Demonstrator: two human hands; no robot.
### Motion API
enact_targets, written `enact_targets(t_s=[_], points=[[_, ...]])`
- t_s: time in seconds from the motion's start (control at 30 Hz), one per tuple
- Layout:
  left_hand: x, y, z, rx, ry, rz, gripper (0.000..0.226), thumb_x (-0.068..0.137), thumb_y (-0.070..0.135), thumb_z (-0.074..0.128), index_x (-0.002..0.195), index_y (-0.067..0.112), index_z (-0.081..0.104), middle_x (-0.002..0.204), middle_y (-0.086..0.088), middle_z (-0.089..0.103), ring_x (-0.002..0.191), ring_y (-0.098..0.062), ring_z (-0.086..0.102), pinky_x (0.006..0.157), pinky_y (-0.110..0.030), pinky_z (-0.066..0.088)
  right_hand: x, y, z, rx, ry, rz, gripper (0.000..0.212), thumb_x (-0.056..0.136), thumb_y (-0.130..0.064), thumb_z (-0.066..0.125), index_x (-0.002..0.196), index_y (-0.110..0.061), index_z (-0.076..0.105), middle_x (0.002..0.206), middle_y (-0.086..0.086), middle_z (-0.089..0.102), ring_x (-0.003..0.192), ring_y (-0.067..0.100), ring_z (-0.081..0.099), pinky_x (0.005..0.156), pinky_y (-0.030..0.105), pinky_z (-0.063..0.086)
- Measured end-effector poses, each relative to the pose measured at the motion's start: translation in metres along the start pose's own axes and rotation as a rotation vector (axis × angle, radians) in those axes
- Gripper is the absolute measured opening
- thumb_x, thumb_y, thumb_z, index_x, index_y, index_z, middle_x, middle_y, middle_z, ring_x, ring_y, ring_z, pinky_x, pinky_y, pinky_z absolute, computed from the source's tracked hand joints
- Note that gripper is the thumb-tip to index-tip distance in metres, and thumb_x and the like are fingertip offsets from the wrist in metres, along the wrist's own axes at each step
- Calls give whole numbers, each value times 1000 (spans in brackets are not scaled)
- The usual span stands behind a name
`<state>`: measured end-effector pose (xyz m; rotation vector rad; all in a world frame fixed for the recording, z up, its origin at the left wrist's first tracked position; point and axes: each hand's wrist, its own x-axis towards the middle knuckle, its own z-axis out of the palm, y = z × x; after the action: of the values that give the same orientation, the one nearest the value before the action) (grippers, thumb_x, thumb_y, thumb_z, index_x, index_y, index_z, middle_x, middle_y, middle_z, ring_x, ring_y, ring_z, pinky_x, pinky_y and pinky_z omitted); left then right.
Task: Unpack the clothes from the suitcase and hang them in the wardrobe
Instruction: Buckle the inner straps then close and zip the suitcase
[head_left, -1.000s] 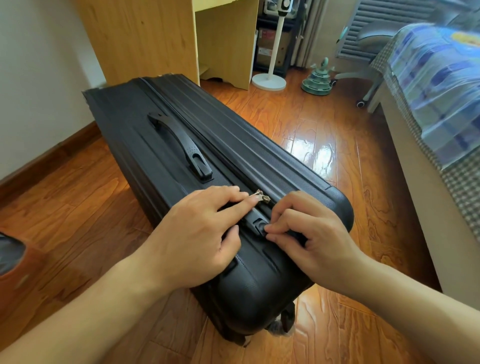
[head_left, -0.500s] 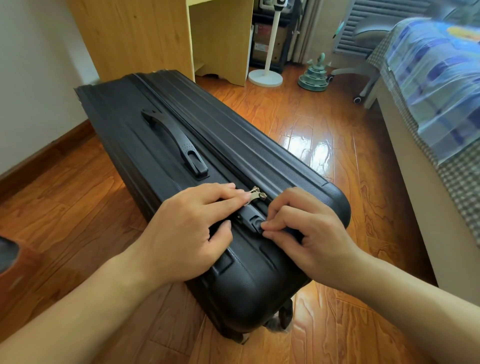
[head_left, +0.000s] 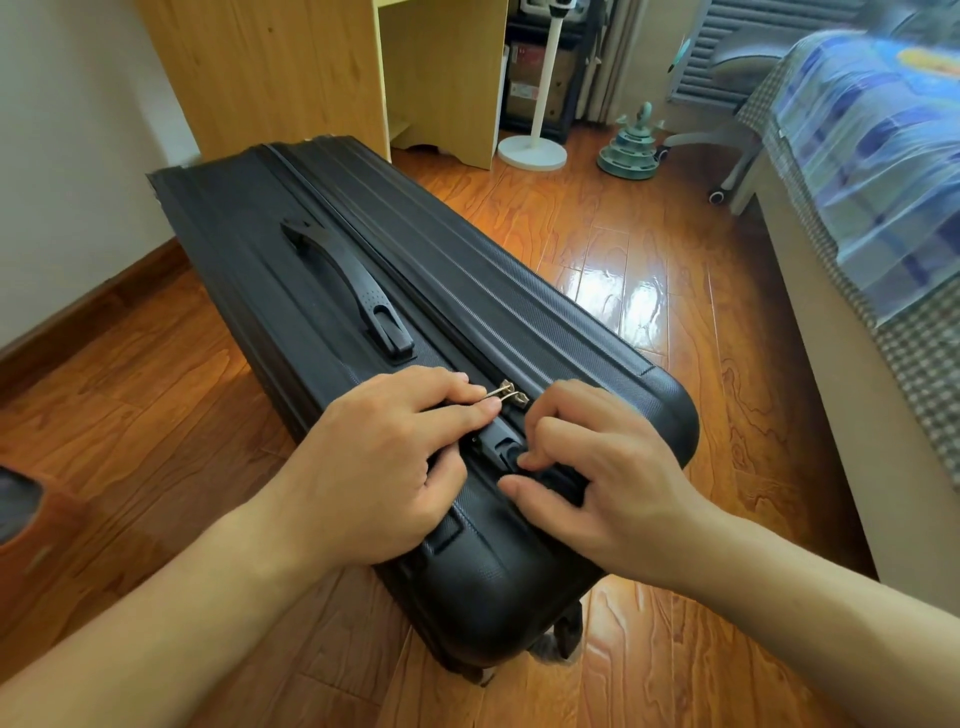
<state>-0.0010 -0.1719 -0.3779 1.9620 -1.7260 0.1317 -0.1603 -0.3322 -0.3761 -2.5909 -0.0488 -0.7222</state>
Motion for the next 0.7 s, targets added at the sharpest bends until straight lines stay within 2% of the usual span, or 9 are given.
enact_targets(t_s=[0.1,0.2,0.33,0.43,0.57,0.63,0.7], points=[[0,0,0,-12,29,-1,40,88,14,57,124,17,73,124,7,68,122,-10,60,103,-33,48,-1,0,-4,2,-38,15,16,86,-21,74,79,-10,64,93,-2,57,84,18,56,73,37,46],[0,0,1,-12,49,-10,39,88,15,56,123,17,73,126,8,68,124,-9,60,101,-36,50,1,5,-16,119,-140,61,1,88,-11,73,88,-11,72,99,-5,59,92,14,61,78,32,50],[2,6,1,21,8,-12,46,89,20,50,130,17,69,135,7,65,133,-9,54,111,-32,45,13,6,-20,74,-164,131,7,85,-13,76,86,-18,71,94,-9,60,85,12,62,73,34,52],[-1,6,0,32,-37,-33,49,89,24,47,134,17,66,141,6,61,138,-10,49,116,-27,38,25,-1,-21,50,-180,272,20,78,-19,83,85,-25,65,87,-15,60,78,8,61,71,31,52],[-3,9,-3,76,-76,-44,52,93,28,42,142,19,59,149,7,53,144,-7,40,121,-23,27,26,-5,-26,-3,-262,271,16,82,-21,79,87,-27,65,88,-15,58,83,7,60,74,30,52],[-1,11,-3,94,-81,-46,54,94,28,41,146,18,54,153,6,49,147,-7,36,122,-22,22,24,-1,-29,90,-223,252,14,84,-17,76,92,-25,68,96,-14,60,92,9,61,80,26,52],[0,11,-3,90,-78,-75,57,94,30,40,150,19,47,156,6,45,148,-8,33,122,-23,22,26,10,-31,113,-99,275,15,89,-15,69,101,-24,71,104,-15,61,103,7,59,88,25,51]])
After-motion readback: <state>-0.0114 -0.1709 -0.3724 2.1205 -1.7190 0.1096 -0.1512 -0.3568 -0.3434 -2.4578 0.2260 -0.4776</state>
